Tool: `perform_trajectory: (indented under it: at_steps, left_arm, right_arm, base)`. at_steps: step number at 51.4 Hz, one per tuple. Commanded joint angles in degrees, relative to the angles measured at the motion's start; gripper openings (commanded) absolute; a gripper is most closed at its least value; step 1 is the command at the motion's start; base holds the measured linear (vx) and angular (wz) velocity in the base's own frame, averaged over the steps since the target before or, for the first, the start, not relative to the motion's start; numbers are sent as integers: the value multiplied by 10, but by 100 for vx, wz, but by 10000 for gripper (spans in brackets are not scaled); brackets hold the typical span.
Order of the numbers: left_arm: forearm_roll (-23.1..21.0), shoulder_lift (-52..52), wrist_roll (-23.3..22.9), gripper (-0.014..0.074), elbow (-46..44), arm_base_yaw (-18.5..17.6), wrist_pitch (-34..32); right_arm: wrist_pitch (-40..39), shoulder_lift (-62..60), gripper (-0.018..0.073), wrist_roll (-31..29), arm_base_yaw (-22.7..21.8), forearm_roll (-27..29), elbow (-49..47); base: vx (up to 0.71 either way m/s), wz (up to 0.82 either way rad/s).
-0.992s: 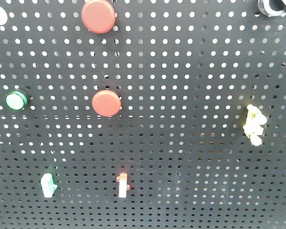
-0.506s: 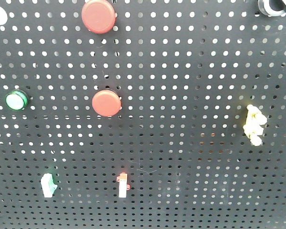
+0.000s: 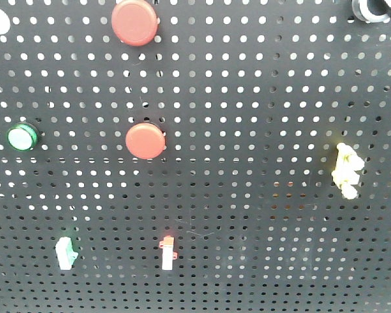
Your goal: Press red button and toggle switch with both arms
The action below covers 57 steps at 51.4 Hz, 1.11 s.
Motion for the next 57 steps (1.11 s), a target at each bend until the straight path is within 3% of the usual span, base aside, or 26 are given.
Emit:
perform_trajectory:
  at_steps: [1,8,14,16,23,57]
  left_arm:
    - [-5,-10,0,1,20,1,-44]
    - [-5,-10,0,1,20,1,-44]
    - [-5,-10,0,1,20,1,-44]
    - [-5,-10,0,1,20,1,-44]
    - [-5,-9,0,1,20,1,-43]
    - [-5,-9,0,1,20,1,-43]
  right_arm:
    - [-154,17,-3,51,-4,-48,71]
    - [-265,14,-3,134,-4,-142,194]
    - [-315,-5,-3,190,-4,-156,260]
    - [-284,-15,-3,197,-4,-156,257]
    - [-249,-22,-3,181,-4,-156,257]
    - [-248,-22,-3,181,-4,-156,257]
  base:
    - [0,0]
    - [0,0]
    - [0,0]
    - [0,0]
    - [0,0]
    - [0,0]
